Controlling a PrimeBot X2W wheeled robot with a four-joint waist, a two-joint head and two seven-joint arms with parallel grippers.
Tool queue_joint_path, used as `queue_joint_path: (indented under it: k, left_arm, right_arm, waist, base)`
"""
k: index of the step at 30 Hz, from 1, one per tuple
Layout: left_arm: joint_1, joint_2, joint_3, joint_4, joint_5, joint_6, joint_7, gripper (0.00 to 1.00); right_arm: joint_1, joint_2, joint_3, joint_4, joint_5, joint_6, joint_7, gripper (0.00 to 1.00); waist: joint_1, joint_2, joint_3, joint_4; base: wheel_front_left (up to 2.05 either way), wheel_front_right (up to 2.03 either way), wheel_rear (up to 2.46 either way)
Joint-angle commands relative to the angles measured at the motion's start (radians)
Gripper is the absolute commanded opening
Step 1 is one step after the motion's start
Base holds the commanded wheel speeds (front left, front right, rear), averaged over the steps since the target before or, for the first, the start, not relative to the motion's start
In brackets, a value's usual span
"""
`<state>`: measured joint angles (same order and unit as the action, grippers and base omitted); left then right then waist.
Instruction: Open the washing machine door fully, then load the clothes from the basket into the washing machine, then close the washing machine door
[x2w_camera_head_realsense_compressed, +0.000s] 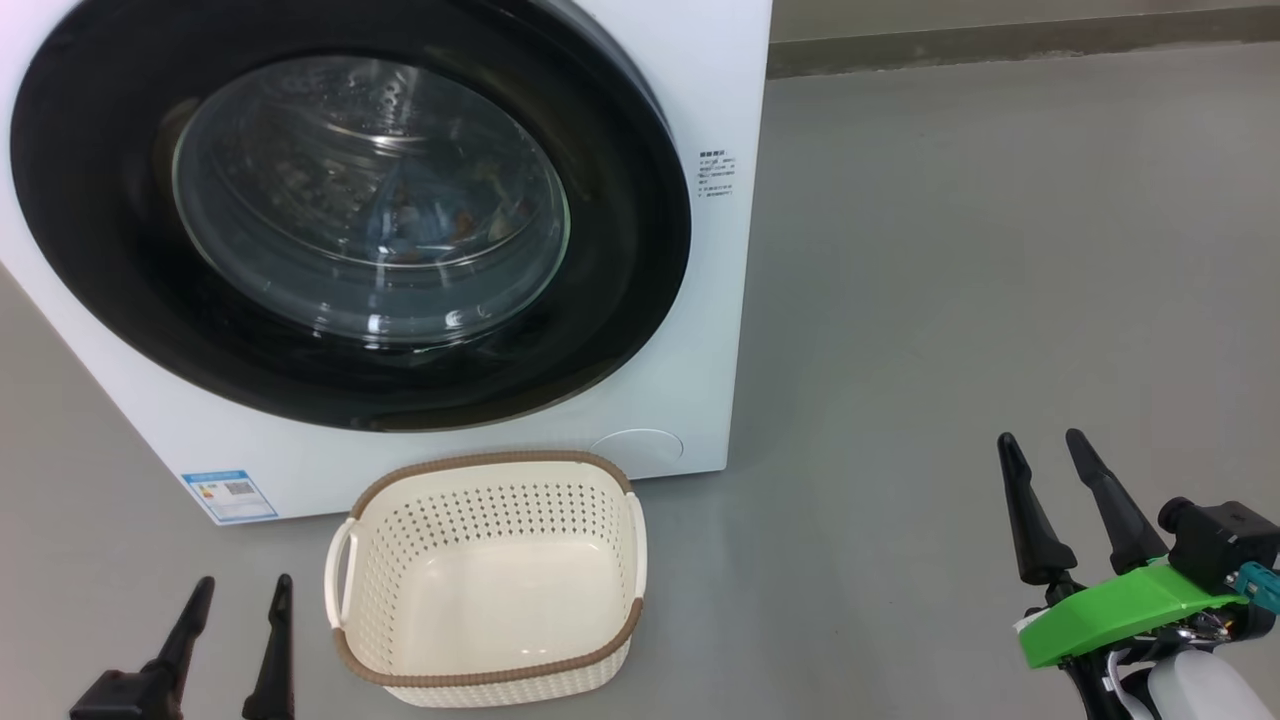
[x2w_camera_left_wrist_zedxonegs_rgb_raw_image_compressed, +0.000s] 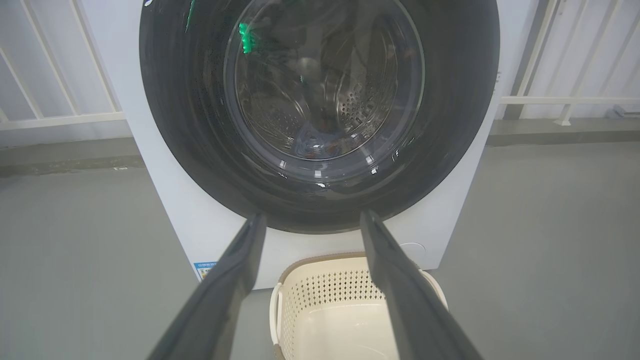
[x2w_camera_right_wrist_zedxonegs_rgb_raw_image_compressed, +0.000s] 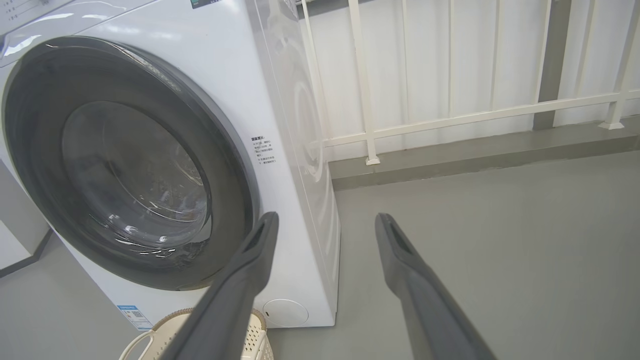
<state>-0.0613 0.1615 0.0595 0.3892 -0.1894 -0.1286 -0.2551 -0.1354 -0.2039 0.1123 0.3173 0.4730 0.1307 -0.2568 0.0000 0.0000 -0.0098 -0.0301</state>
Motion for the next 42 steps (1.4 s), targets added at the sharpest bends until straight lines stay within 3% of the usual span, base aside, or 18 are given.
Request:
queue_joint_path:
  k: [1,2,7,13,19,42]
  left_arm:
    - [-0.019,0.016,0.039,-0.021,0.012,-0.002,-0.007,1.0]
    - [0.0,-0.002,0.004,0.003,0.002,0.0,0.0,0.0]
    - [0.021,-0.036,0.0,0.046,-0.007,0.0,0.006,0.0]
    - [0.017,-0.04,0.005,0.038,-0.075,0.0,0.026,0.0]
    - [0.016,-0.043,0.005,0.029,-0.132,0.0,0.039,0.0]
    - [0.004,-0.057,0.014,-0.007,-0.394,0.0,0.104,0.0]
  right_arm:
    - [-0.011,-0.017,0.022,-0.029,-0.021,0.0,-0.005,1.0]
    - [0.0,0.002,0.003,0.002,0.001,0.0,0.0,0.0]
    - [0.034,0.034,0.013,0.053,0.012,0.0,0.003,0.0]
    - [0.035,0.04,0.001,0.045,0.067,0.0,0.021,0.0]
    - [0.035,0.045,-0.008,0.041,0.112,0.0,0.036,0.0]
    - [0.033,0.067,-0.053,0.018,0.32,0.0,0.104,0.0]
  waist:
    - [0.0,0.0,0.001,-0.003]
    - [0.0,0.0,0.0,-0.002]
    - [0.0,0.0,0.0,-0.002]
    - [0.0023,0.0,-0.001,-0.001]
    - [0.0001,0.0,0.001,0.001]
    - [0.0,0.0,0.004,0.007]
  base:
    - [0.0,0.0,0.0]
    - [0.0,0.0,0.0]
    - [0.0,0.0,0.0]
    - [0.0,0.0,0.0]
    - [0.0,0.0,0.0]
    - [0.0,0.0,0.0]
